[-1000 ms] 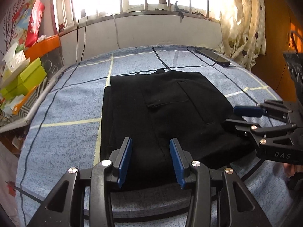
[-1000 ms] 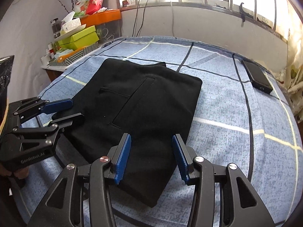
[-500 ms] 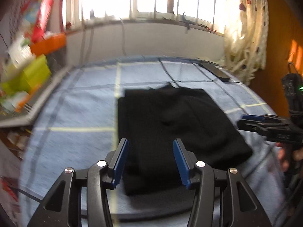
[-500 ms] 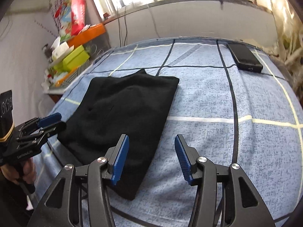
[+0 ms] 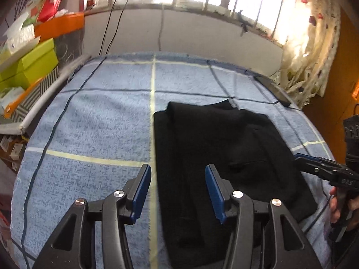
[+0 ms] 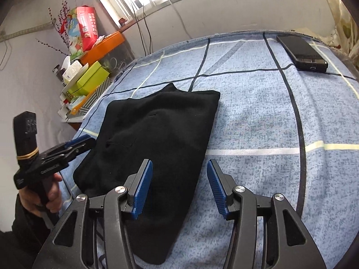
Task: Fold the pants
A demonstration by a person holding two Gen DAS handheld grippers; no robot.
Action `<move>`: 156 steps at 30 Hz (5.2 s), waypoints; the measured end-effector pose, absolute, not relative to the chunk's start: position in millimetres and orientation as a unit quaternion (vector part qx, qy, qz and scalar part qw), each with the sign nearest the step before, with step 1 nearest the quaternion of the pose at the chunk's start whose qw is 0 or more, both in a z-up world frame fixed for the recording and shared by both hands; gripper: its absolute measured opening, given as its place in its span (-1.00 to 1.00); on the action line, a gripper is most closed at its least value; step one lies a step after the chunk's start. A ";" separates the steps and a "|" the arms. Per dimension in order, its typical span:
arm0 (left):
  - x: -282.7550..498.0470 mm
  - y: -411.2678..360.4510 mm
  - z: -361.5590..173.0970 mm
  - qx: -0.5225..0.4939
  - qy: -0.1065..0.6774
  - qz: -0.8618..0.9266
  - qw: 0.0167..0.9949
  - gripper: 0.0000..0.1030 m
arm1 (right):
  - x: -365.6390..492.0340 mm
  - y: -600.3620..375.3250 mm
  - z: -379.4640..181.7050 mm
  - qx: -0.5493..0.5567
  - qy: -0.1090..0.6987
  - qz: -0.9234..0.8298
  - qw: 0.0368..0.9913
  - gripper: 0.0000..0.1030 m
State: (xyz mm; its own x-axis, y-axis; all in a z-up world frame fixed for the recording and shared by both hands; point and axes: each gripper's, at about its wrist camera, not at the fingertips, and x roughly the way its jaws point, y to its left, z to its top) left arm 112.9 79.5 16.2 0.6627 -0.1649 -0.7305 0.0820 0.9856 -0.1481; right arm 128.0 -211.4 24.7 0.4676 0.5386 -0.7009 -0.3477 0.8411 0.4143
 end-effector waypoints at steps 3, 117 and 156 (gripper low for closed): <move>118.5 83.1 12.6 -0.068 0.411 -0.080 0.906 0.04 | 132.2 -209.7 23.3 0.113 0.448 0.264 0.847 0.01; 146.4 181.1 26.9 -0.102 0.411 -0.034 0.905 -0.29 | 200.7 -98.7 44.1 0.046 0.447 0.295 0.843 -0.40; 86.4 97.5 20.5 0.046 0.392 0.017 0.919 -0.26 | 105.9 -45.0 28.8 -0.154 0.387 0.316 0.853 -0.32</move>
